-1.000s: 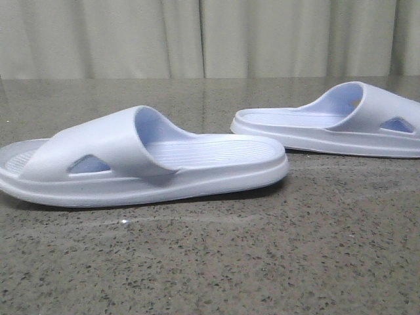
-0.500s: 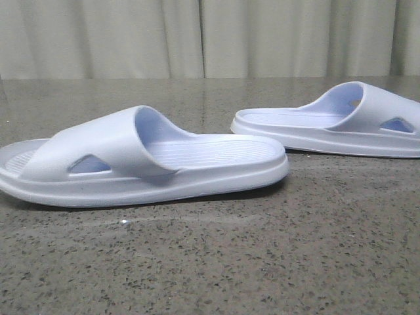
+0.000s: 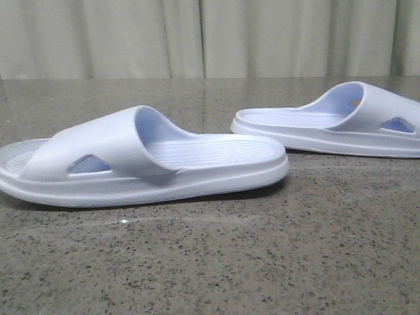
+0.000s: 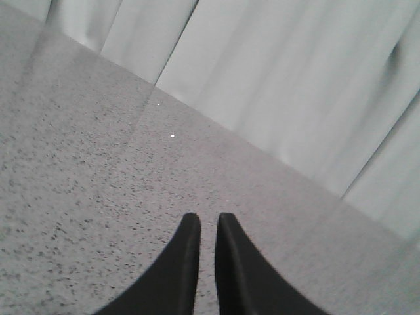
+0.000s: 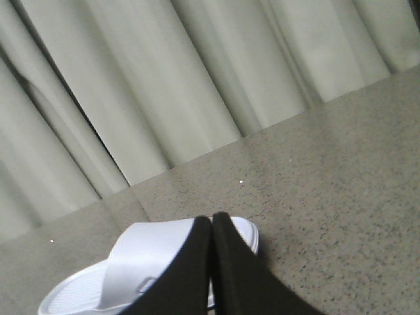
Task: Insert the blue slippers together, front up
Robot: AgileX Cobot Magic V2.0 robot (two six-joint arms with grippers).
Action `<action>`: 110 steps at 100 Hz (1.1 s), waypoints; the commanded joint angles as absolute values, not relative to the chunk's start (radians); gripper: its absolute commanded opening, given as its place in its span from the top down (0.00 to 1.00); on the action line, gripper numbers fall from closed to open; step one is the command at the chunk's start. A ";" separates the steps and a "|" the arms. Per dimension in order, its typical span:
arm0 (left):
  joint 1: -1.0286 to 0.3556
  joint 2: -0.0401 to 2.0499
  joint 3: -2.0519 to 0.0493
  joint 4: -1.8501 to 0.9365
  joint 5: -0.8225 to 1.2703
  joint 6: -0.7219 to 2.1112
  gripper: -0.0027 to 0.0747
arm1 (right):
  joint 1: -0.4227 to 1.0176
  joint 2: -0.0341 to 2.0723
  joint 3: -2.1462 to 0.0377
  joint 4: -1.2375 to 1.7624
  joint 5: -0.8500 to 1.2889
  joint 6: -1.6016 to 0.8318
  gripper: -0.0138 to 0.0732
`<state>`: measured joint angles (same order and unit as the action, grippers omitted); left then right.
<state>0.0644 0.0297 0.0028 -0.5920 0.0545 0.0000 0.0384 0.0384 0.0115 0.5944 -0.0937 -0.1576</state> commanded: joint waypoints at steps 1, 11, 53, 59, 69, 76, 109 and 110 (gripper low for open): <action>0.063 0.038 0.000 -0.717 -0.016 0.000 0.95 | 0.032 0.048 0.004 0.658 -0.135 -0.162 0.93; 0.063 0.038 -0.054 -0.674 0.070 0.000 0.95 | 0.032 0.053 -0.049 0.658 -0.069 -0.164 0.93; 0.062 0.447 -0.530 -0.315 0.489 0.030 0.94 | 0.032 0.608 -0.508 0.614 0.221 -0.307 0.93; 0.062 0.501 -0.553 -0.349 0.502 0.060 0.94 | 0.032 0.683 -0.566 0.605 0.289 -0.307 0.93; 0.062 0.546 -0.573 -0.447 0.531 0.159 0.94 | 0.032 0.760 -0.622 0.596 0.374 -0.307 0.93; 0.062 0.565 -0.575 -0.521 0.550 0.231 0.91 | 0.032 0.791 -0.642 0.594 0.418 -0.307 0.91; 0.062 0.648 -0.575 -0.650 0.587 0.315 0.53 | 0.009 0.807 -0.649 0.580 0.368 -0.303 0.49; 0.062 0.648 -0.575 -0.650 0.587 0.316 0.53 | 0.005 0.811 -0.649 0.580 0.368 -0.303 0.49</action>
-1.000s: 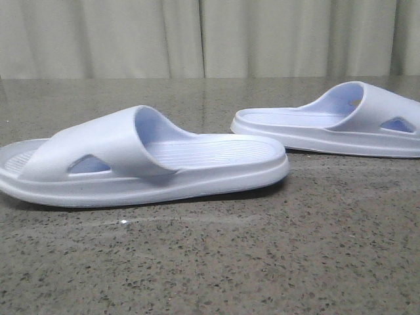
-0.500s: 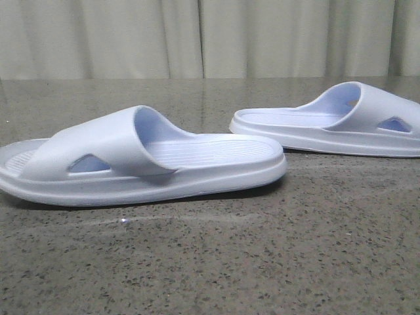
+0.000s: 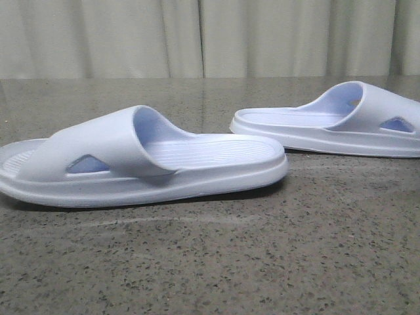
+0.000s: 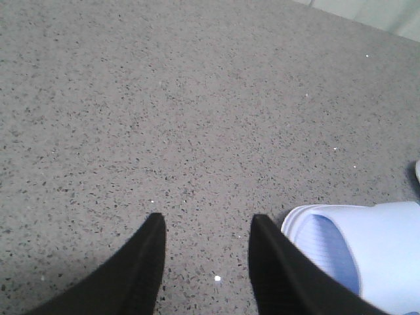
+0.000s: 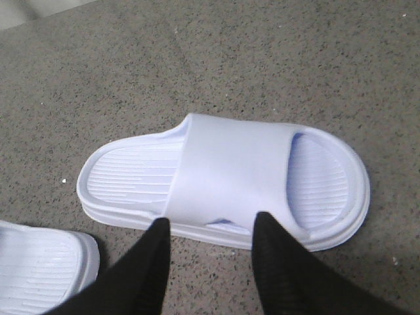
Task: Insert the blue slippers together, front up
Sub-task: 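Grasp the slipper heel rims, left gripper on one, right on the other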
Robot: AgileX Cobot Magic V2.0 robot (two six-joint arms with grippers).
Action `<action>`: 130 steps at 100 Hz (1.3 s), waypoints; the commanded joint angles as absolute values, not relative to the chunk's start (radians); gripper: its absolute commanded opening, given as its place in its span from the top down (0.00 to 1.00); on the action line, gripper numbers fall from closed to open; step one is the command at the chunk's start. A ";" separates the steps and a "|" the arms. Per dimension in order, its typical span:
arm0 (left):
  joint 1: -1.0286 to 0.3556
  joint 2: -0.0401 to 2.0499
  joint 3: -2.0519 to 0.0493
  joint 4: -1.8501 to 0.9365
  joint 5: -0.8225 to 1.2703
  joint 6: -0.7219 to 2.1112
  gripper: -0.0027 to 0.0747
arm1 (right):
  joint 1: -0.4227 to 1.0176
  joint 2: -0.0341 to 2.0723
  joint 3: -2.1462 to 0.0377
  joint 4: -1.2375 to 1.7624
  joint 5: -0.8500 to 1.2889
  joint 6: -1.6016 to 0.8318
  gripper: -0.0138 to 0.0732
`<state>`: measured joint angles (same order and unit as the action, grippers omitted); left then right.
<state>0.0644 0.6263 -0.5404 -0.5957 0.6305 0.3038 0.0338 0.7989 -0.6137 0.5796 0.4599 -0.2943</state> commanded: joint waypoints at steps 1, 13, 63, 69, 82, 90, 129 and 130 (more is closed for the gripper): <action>0.062 0.650 -0.575 -0.650 0.587 0.316 0.52 | -0.003 0.813 -0.651 0.580 0.366 -0.303 0.49; 0.062 0.669 -0.575 -0.657 0.587 0.316 0.52 | -0.108 0.868 -0.653 0.580 0.385 -0.303 0.49; 0.062 0.736 -0.575 -0.668 0.577 0.356 0.52 | -0.235 1.210 -0.791 0.703 0.512 -0.449 0.49; 0.062 0.745 -0.575 -0.679 0.577 0.370 0.52 | -0.235 1.243 -0.816 0.742 0.544 -0.479 0.49; 0.062 0.747 -0.575 -0.689 0.577 0.379 0.52 | -0.237 1.302 -0.851 0.760 0.598 -0.498 0.49; 0.062 0.747 -0.575 -0.692 0.577 0.390 0.52 | -0.250 1.321 -0.861 0.778 0.623 -0.521 0.49; 0.062 0.747 -0.575 -0.736 0.576 0.425 0.52 | -0.319 1.409 -0.862 0.952 0.785 -0.684 0.49; 0.062 0.747 -0.575 -0.736 0.576 0.425 0.52 | -0.319 1.411 -0.862 0.954 0.785 -0.684 0.49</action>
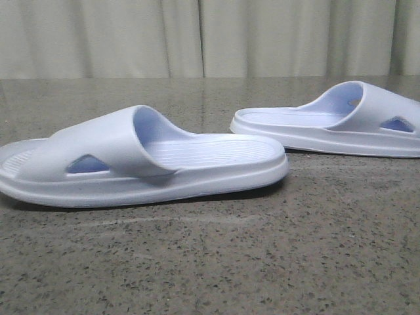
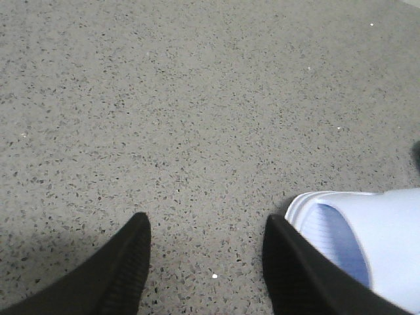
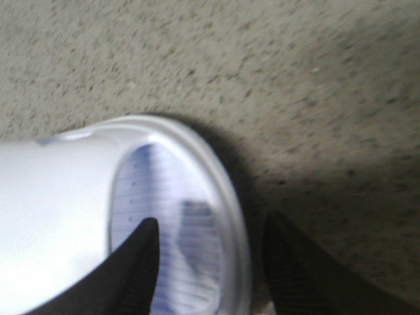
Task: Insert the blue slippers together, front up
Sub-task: 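Grasp the slipper heel rims, left gripper on one, right on the other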
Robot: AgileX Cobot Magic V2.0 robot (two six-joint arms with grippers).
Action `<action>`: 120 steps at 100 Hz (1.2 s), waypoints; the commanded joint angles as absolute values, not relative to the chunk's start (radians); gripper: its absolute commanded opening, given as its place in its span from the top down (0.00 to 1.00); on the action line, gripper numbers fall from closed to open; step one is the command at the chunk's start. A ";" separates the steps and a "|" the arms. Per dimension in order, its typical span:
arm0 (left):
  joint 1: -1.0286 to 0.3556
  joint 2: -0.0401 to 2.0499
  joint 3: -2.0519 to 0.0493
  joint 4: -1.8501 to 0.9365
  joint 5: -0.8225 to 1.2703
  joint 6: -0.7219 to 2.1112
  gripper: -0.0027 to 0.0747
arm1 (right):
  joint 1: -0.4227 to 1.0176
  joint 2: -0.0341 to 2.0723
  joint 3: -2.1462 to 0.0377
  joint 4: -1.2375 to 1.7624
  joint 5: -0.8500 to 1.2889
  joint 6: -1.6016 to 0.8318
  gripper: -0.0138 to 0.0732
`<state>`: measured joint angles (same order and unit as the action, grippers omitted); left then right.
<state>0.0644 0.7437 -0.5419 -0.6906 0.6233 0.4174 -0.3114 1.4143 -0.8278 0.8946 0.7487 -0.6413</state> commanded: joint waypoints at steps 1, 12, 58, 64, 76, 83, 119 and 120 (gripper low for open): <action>0.062 0.747 -0.575 -0.736 0.576 0.428 0.52 | -0.319 1.412 -0.862 0.956 0.790 -0.687 0.49; 0.062 0.760 -0.575 -0.738 0.579 0.432 0.52 | -0.319 1.422 -0.862 0.968 0.798 -0.689 0.57; 0.062 1.000 -0.597 -0.969 0.727 0.664 0.52 | -0.319 1.422 -0.862 0.972 0.810 -0.690 0.96; 0.062 1.048 -0.610 -1.018 0.762 0.721 0.52 | -0.319 1.422 -0.862 0.972 0.811 -0.690 0.96; 0.062 1.123 -0.640 -1.086 0.814 0.792 0.52 | -0.319 1.422 -0.862 0.972 0.814 -0.690 0.96; 0.062 1.156 -0.660 -1.095 0.842 0.811 0.52 | -0.319 1.422 -0.862 0.972 0.814 -0.690 0.96; 0.062 1.295 -0.733 -1.108 0.981 0.842 0.52 | -0.319 1.422 -0.862 0.972 0.818 -0.691 0.96; 0.062 1.297 -0.733 -1.108 0.985 0.842 0.52 | -0.319 1.422 -0.862 0.972 0.818 -0.691 0.96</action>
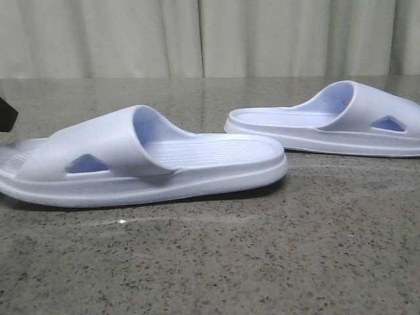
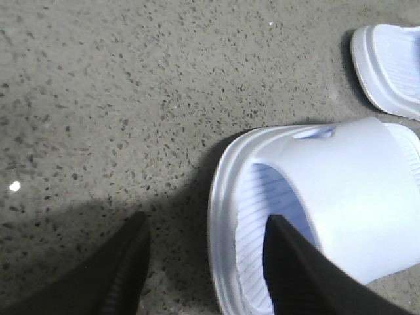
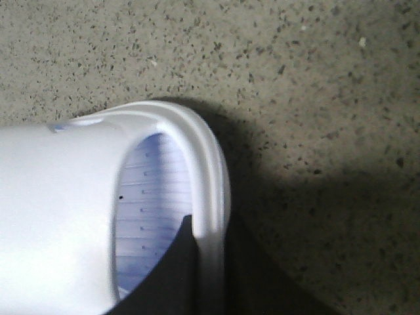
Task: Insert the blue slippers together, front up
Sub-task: 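Grasp the slipper heel rims, left gripper on one, right on the other, then lift both slippers off the table with both grippers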
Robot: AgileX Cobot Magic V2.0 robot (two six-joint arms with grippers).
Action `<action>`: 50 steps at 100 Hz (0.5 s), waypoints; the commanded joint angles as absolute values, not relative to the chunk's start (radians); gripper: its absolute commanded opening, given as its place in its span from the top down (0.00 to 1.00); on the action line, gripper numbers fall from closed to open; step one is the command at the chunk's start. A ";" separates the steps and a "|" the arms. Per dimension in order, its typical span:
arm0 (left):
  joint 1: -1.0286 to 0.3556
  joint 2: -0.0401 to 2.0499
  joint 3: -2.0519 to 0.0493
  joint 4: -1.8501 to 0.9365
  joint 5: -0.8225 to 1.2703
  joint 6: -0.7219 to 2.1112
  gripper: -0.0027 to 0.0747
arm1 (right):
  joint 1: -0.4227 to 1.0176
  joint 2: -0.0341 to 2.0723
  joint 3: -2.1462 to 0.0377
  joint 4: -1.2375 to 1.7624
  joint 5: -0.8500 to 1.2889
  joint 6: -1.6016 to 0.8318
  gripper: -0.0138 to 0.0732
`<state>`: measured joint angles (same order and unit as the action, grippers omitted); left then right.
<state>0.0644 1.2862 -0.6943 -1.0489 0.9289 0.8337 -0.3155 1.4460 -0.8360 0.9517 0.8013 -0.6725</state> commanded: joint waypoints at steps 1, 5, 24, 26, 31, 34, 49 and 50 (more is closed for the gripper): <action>0.062 1.300 -0.733 -1.108 0.985 0.842 0.52 | -0.319 1.422 -0.862 0.972 0.818 -0.691 0.96; 0.062 1.315 -0.735 -1.108 0.990 0.842 0.52 | -0.319 1.422 -0.862 0.972 0.818 -0.691 0.96; 0.022 1.372 -0.739 -1.140 1.024 0.876 0.52 | -0.319 1.422 -0.862 0.972 0.818 -0.691 0.96; 0.013 1.377 -0.739 -1.140 1.024 0.876 0.52 | -0.319 1.422 -0.862 0.972 0.818 -0.691 0.96; 0.002 1.384 -0.739 -1.140 1.022 0.876 0.52 | -0.319 1.422 -0.862 0.972 0.818 -0.697 0.96; -0.006 1.390 -0.739 -1.140 1.022 0.876 0.52 | -0.319 1.422 -0.862 0.972 0.818 -0.697 0.96; -0.028 1.413 -0.741 -1.164 1.017 0.889 0.53 | -0.319 1.422 -0.862 0.972 0.820 -0.698 0.96; -0.028 1.417 -0.741 -1.164 1.017 0.891 0.53 | -0.319 1.422 -0.862 0.972 0.820 -0.698 0.96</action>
<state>-0.0151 1.4204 -0.7187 -1.1137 0.9944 0.8791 -0.3155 1.4460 -0.8360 0.9533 0.8052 -0.6750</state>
